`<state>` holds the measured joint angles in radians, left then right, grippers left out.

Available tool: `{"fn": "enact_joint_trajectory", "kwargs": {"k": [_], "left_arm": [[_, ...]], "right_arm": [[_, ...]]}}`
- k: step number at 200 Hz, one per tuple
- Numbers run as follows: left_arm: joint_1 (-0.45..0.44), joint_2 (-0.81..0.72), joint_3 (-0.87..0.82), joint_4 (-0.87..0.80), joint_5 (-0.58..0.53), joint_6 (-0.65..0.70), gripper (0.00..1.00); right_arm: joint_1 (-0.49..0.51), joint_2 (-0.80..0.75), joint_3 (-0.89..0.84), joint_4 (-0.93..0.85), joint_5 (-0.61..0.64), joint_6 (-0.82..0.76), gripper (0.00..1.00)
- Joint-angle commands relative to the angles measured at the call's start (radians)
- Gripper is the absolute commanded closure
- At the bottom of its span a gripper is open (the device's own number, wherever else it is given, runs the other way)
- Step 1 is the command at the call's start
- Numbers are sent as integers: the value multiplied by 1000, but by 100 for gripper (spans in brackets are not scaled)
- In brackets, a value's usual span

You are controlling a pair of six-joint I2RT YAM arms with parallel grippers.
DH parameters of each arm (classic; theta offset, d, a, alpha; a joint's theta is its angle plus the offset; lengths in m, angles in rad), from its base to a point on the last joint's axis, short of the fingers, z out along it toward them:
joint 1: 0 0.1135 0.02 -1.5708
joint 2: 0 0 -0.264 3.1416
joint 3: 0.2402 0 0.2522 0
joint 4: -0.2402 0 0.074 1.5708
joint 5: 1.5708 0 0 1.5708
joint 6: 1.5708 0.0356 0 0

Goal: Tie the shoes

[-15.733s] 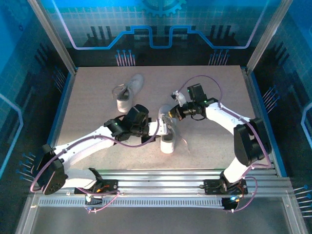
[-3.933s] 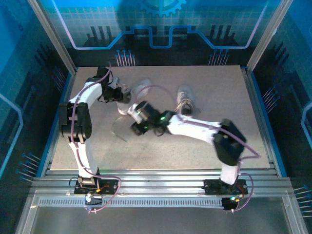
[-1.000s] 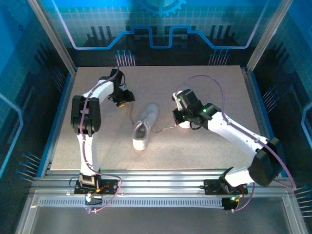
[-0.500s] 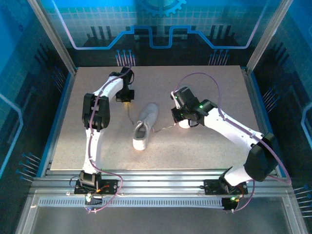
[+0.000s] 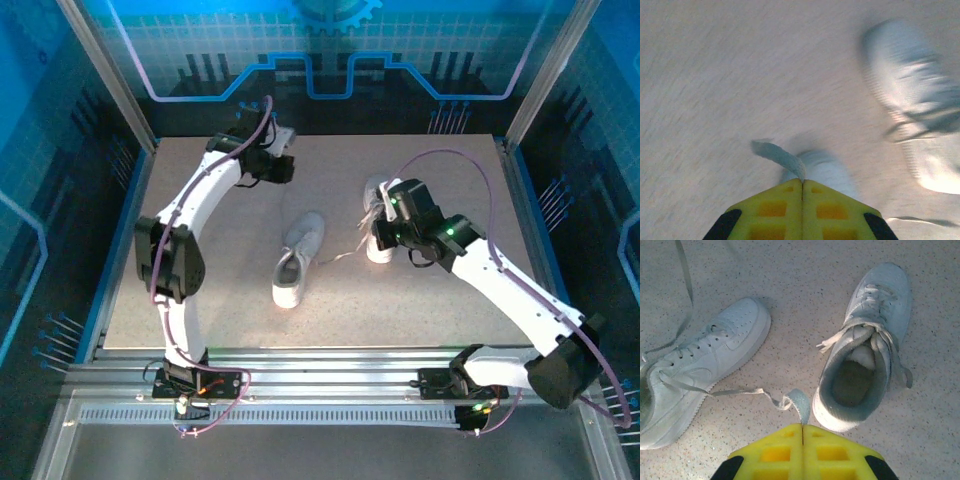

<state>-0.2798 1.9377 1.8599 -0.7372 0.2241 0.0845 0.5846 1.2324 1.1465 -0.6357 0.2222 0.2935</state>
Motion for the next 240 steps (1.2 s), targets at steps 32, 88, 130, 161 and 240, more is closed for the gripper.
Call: {"fn": "enact_joint_trajectory", "kwargs": {"k": [32,88,130,161,240], "left_arm": [[-209,51,-97,48,55,181,100],[-241,15,-257,78,64,181,86],[-236,-62,-280,92,74,188,46],[-189,-167,-331,153,97,127,41],[70,-539,-746,387,111,-154,39]], "right_arm": [[-29,-72,-57,-70,-37,28,100],[-64,-116,-67,-106,-29,25,100],[-54,-61,-5,-136,-21,-1,100],[-2,35,105,-165,21,-49,100],[132,596,746,-254,-23,-255,100]]}}
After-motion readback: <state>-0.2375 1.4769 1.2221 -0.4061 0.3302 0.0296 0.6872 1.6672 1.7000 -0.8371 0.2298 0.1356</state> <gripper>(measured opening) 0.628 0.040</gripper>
